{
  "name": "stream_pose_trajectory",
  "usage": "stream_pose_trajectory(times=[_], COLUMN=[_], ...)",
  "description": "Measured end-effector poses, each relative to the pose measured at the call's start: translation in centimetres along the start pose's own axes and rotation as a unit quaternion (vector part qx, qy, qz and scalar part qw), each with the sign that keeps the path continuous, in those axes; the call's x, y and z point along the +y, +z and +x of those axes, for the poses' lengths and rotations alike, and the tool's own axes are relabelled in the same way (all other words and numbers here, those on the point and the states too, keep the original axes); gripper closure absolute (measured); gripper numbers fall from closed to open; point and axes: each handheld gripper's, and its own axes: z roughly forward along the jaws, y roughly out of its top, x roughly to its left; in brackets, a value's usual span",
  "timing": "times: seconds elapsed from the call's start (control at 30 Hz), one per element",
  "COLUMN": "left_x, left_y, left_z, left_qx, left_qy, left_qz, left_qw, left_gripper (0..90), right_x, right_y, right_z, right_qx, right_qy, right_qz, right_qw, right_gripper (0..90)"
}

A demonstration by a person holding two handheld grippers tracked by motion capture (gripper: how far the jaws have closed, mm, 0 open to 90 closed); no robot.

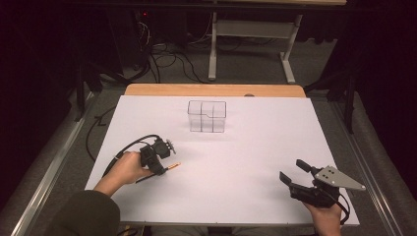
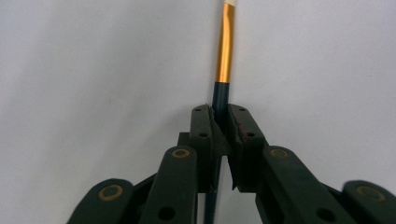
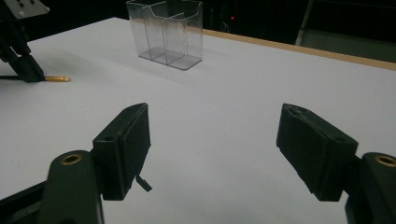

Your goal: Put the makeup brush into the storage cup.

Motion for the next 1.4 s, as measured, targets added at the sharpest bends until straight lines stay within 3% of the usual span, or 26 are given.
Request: stream_pose_trajectory(times=[0.37, 1.4], left_x=[0.13, -0.02], left_y=[-0.02, -0.3], left_z=[-0.49, -0.52], left_qx=[0.016, -0.004], left_qy=[0.01, 0.013], left_qz=[0.005, -0.021], left_qw=[0.9998, 0.9997], left_gripper=[82.2, 82.2], right_x=[-0.02, -0.06], right_y=[0.07, 0.13], right_z=[-0.01, 0.01], right_qx=[0.0, 0.002], right_qy=[-0.003, -0.002], right_qz=[0.001, 0.005], right_qw=[1.0, 1.0], right_gripper=[27.4, 27.5])
